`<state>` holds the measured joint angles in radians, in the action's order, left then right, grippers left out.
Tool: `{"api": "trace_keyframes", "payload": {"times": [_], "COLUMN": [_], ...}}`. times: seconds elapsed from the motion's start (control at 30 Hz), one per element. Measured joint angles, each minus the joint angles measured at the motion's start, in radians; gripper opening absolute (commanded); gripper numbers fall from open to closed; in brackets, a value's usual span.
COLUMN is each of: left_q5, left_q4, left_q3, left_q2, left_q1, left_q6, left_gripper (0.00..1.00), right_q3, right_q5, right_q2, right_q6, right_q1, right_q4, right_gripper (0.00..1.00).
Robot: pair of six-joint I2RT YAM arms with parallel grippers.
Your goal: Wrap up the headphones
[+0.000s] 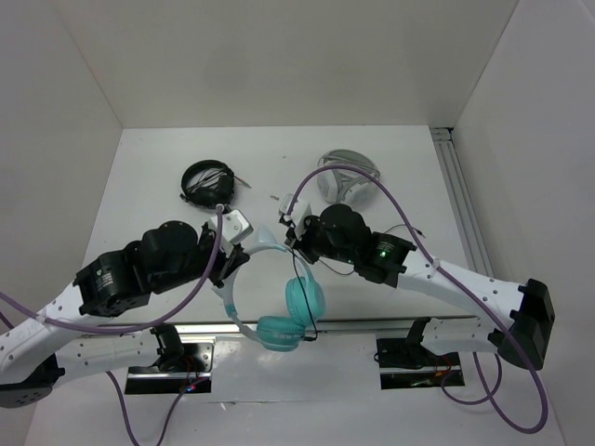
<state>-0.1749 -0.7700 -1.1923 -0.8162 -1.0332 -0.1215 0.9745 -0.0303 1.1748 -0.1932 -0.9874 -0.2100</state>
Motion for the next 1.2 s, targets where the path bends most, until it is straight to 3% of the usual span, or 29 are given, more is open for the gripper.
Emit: {"api": "trace_keyframes", "payload": {"times": [0.27, 0.53, 0.67, 1.0, 1.2], "left_q5": [-0.078, -0.108, -0.109, -0.146, -0.238], "left_q4": [0.013, 0.066, 0.118, 0.230, 0.259], "left_q3": [0.000, 0.002, 0.002, 0.051, 0.054], "left_q2": [0.035, 0.071, 0.080, 0.154, 0.175], "left_q1": [-0.001, -0.003, -0.003, -0.003, -0.003], "left_q6": [-0.025, -0.061, -0.079, -0.164, -0.216], "left_gripper": [0.00, 0.00, 0.00, 0.00, 0.00], "right_q3": [0.000, -0.007, -0.039, -0.186, -0.223], "right_q5": [-0.013, -0.099, -0.156, -0.304, -0.375], "right_q2": [0.018, 0.037, 0.047, 0.120, 0.199], "right_q6": [0.017, 0.032, 0.043, 0.128, 0.181], "right_q1": [0.006, 0.017, 0.033, 0.125, 0.141], "right_q4": [0.035, 0.098, 0.155, 0.445, 0.581], "right_gripper": [0.04, 0.36, 0.44, 0.48, 0.48]}}
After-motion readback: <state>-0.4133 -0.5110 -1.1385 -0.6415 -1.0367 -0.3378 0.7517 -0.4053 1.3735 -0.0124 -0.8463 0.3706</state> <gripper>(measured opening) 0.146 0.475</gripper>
